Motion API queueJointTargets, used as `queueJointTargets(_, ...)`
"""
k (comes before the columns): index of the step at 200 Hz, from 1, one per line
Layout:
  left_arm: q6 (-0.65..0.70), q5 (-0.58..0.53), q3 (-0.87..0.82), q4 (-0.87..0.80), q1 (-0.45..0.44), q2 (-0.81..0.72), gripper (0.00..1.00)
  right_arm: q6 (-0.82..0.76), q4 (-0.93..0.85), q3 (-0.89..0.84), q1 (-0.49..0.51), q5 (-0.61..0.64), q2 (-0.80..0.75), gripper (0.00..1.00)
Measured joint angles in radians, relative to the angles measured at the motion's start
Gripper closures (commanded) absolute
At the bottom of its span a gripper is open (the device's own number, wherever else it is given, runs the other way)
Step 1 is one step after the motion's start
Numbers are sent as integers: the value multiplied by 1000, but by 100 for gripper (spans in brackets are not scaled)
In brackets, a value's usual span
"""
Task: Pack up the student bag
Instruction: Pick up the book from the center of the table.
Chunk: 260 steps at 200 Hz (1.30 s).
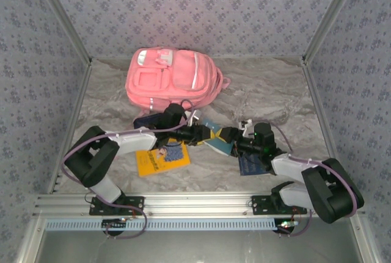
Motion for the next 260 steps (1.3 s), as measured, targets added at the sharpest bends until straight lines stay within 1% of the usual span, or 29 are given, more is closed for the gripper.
queueJointTargets(11, 15, -8, 1, -22, 0, -1, 63, 10, 6, -6, -5, -7, -8, 51)
queueJointTargets(24, 33, -14, 1, -47, 0, -1, 62, 27, 0, -12, -12, -11, -27, 60)
queueJointTargets(44, 56, -24, 1, -71, 0, -4, 54, 27, -37, -13, -18, -11, -80, 76)
queueJointTargets(67, 92, -48, 6, -127, 5, -7, 47, 13, -92, -13, -33, -11, -145, 86)
queueJointTargets(103, 138, -79, 22, -205, 23, -8, 43, -2, -206, -12, -72, -16, -228, 98)
queueJointTargets(138, 119, -80, 21, -185, 46, -6, 41, -1, -235, -11, -101, -21, -261, 100)
queueJointTargets(188, -18, -34, -11, 7, 45, 30, 39, 14, -224, -11, -113, -27, -261, 100)
queueJointTargets(260, -140, -8, -23, 186, 29, 114, 38, 61, -184, -21, -128, -29, -261, 100)
